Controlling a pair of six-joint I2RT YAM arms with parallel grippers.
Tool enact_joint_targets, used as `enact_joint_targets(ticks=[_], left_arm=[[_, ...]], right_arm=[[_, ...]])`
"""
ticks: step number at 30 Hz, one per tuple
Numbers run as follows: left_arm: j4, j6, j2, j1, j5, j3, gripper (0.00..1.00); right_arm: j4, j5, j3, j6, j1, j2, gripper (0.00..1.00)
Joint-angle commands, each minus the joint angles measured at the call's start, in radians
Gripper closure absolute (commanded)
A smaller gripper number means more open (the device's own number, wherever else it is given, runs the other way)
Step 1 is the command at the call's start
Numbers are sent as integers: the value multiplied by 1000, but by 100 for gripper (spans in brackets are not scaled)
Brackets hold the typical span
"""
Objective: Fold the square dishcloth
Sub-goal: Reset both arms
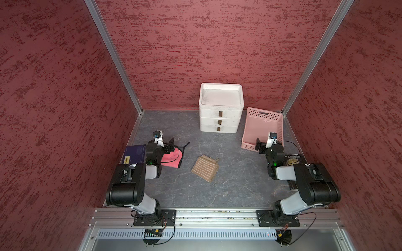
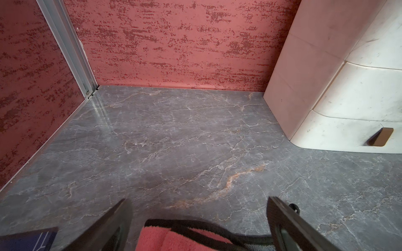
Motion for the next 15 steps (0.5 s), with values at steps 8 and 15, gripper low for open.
enact_joint_targets(ticks=[8,15], left_arm=[[3,-16,-6,3,10,-5,0],[3,-15,-7,3,10,-5,0]], right_arm=[[-6,-19,-1,13,-2,-9,1],[-10,-19,3,12,-3,-8,1]])
